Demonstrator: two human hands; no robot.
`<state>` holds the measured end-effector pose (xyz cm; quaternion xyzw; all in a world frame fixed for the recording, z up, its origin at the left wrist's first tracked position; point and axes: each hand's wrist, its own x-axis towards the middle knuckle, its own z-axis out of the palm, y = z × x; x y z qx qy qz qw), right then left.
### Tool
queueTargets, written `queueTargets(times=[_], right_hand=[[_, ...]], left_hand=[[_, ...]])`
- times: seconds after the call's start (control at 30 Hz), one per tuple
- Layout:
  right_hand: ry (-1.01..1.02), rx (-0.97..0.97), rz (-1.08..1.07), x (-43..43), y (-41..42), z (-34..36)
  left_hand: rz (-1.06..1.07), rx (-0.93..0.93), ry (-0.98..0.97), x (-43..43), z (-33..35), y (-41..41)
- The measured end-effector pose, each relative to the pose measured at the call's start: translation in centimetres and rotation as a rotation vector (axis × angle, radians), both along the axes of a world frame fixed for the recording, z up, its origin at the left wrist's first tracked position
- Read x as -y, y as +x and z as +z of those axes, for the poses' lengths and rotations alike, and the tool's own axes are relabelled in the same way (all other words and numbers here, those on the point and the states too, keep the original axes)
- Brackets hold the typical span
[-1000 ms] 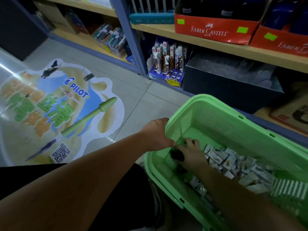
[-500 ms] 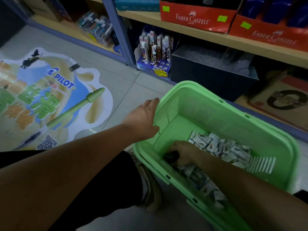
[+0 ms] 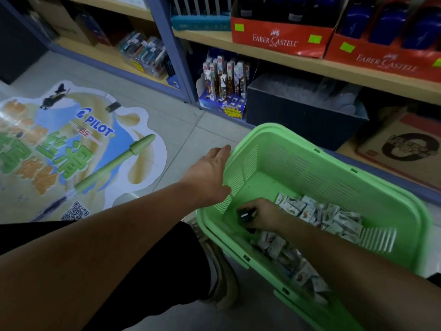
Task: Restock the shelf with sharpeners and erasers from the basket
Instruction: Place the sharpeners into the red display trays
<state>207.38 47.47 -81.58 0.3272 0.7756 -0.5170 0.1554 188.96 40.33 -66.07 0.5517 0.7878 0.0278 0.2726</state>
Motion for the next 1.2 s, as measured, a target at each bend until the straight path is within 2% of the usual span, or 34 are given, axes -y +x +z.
queueTargets(times=[0.1, 0.17, 0.2, 0.27, 0.37, 0.5, 0.63, 0.8, 0.9, 1.0, 1.1, 1.2], right_hand=[[-0.147, -0.051, -0.171, -3.2, -0.3, 4.5], [-0.194, -0.046, -0.203, -4.9, -0.4, 8.4], [-0.224, -0.055, -0.223, -5.7, -0.5, 10.3], [-0.259, -0.098, -0.255, -7.0, -0.4, 14.7], [-0.204, -0.147, -0.263, -8.4, 0.0, 21.4], [-0.140, -0.199, -0.304, -9.7, 0.9, 28.8], [-0.108, -0.260, -0.360, -10.7, 1.9, 33.6], [-0.139, -0.347, -0.432, -12.2, 1.5, 36.7], [-0.206, -0.468, -0.628, -13.0, 1.2, 35.9], [-0.231, -0.555, -0.844, -14.5, 0.6, 34.5], [-0.245, -0.574, -0.923, -16.5, 0.3, 33.7], [-0.238, -0.550, -0.960, -17.8, 0.4, 33.1]], left_hand=[[-0.078, -0.175, 0.180, -0.3, 1.4, -0.1], [-0.114, -0.154, 0.360, -0.8, 2.8, 0.2], [-0.112, -0.108, 0.413, -1.1, 3.7, 0.5], [-0.079, 0.051, 0.380, -2.1, 6.1, 1.2], [-0.026, 0.417, 0.286, -3.6, 9.5, 2.2], [-0.006, 0.501, 0.396, -5.8, 14.4, 2.7], [-0.040, 0.549, 0.408, -7.6, 19.0, 3.3], [0.072, 0.587, 0.450, -9.4, 21.4, 3.1], [0.191, 0.696, 0.412, -10.5, 20.2, 2.2], [0.289, 0.723, 0.398, -11.3, 17.6, 0.9], [0.342, 0.732, 0.375, -12.6, 15.6, 0.3], [0.302, 0.743, 0.377, -14.4, 15.7, 0.9]])
